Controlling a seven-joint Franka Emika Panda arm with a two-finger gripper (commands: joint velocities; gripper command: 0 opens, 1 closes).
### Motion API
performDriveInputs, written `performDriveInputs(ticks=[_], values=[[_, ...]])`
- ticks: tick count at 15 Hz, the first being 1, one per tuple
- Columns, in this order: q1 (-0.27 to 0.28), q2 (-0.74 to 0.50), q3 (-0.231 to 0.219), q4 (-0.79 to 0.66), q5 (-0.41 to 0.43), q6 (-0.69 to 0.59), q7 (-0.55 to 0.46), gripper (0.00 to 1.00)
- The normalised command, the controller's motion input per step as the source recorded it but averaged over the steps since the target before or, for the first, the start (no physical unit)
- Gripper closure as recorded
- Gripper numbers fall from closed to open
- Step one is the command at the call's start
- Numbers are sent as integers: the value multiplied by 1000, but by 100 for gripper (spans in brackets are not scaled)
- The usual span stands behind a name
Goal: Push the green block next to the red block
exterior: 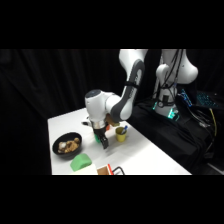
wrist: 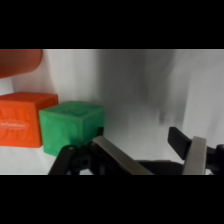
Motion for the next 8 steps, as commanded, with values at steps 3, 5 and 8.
performDriveInputs(ticks=[3,5,8], values=[[-90,-3,6,154,-79,-119,-112,0],[-137,-76,140,112,15,-249,-240,0],[-234,-195,303,57,165,-431,-469,0]])
